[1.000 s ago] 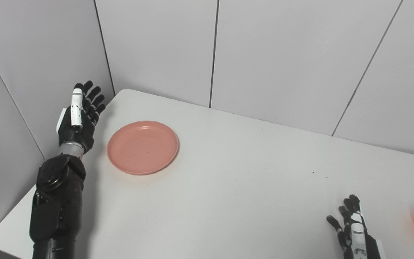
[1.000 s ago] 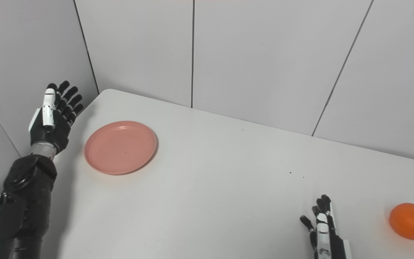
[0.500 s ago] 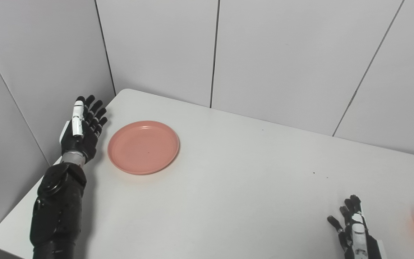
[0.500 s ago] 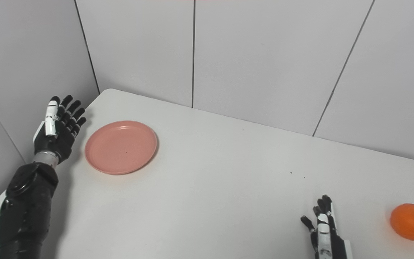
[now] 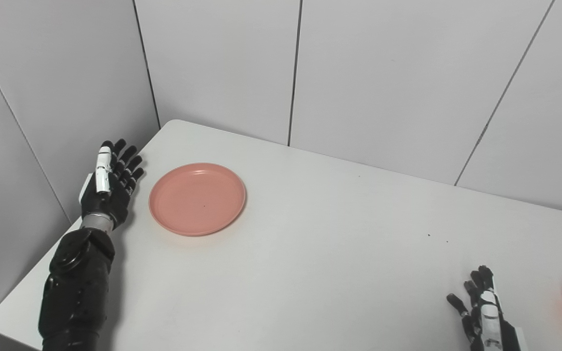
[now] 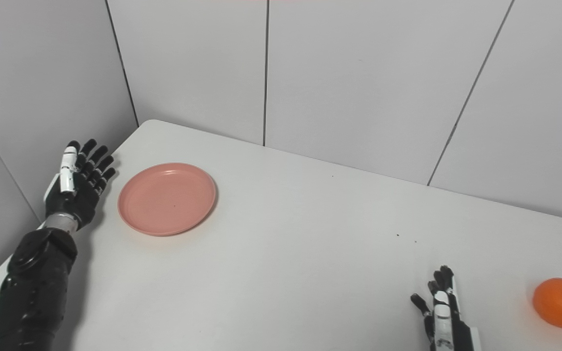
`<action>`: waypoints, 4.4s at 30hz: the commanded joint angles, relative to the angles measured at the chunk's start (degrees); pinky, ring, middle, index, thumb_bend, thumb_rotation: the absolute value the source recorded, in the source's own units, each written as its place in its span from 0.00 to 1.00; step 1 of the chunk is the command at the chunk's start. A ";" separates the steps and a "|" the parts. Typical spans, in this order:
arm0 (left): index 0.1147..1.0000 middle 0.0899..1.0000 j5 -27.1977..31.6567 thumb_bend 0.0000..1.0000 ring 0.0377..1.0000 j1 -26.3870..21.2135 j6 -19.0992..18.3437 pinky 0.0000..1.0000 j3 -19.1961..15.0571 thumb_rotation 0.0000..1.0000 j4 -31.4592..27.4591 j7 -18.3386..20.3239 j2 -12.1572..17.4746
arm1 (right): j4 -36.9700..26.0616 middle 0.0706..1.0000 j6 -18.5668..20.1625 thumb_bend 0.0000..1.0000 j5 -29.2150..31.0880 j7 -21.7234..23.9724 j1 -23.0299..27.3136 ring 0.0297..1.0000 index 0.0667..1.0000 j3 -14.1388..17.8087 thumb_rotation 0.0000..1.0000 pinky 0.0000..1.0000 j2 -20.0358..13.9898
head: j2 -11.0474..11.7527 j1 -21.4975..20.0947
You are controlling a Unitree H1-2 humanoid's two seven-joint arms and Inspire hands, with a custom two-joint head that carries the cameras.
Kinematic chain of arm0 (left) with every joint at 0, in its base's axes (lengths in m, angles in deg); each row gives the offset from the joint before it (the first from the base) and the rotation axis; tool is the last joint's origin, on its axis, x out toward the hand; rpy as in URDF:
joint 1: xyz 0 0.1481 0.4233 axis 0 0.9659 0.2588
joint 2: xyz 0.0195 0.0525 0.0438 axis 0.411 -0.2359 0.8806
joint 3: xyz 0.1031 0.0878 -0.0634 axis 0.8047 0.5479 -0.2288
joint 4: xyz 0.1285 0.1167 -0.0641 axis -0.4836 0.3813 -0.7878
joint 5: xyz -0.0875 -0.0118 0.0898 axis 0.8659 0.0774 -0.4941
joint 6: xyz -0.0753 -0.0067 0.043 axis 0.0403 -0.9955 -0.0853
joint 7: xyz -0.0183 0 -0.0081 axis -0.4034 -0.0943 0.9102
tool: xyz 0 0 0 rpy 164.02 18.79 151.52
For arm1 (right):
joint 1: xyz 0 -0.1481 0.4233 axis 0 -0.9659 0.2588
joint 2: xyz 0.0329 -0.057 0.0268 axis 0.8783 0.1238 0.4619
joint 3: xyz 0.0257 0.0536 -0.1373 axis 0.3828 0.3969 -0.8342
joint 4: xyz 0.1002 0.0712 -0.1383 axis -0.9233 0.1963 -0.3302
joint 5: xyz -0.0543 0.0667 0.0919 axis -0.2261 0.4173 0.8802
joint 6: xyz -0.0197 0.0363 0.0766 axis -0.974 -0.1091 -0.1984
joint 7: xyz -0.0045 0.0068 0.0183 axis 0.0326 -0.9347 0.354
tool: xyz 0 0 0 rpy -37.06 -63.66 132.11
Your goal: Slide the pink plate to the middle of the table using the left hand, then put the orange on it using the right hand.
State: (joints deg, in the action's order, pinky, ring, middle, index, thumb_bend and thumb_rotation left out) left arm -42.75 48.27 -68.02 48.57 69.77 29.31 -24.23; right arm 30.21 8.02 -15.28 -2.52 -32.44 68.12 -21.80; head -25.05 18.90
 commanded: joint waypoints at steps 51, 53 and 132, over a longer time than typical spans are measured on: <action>0.91 0.94 0.65 0.36 0.94 -2.72 5.32 0.96 6.57 1.00 8.66 3.64 0.67 | -1.89 1.00 0.06 0.30 0.52 0.26 -0.02 1.00 1.00 0.65 1.00 1.00 -0.36 | -0.92 -0.42; 0.91 0.93 0.86 0.37 0.94 -2.89 5.47 0.96 6.70 1.00 8.84 3.99 0.48 | -1.84 1.00 0.00 0.30 0.65 0.27 0.01 1.00 1.00 0.66 1.00 1.00 -0.37 | -1.02 -0.44; 0.87 0.90 -0.33 0.39 0.90 -1.11 -7.56 0.91 18.37 1.00 -6.03 2.46 -11.43 | -4.49 1.00 1.41 0.35 -2.91 -0.82 -0.94 0.99 1.00 -0.66 1.00 1.00 1.98 | -4.67 -4.95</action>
State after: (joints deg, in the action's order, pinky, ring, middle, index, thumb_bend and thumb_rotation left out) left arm -42.64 47.10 -74.82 66.23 64.66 31.70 -35.35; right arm 28.01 8.71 -18.06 -3.06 -33.88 67.53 -20.18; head -29.71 13.98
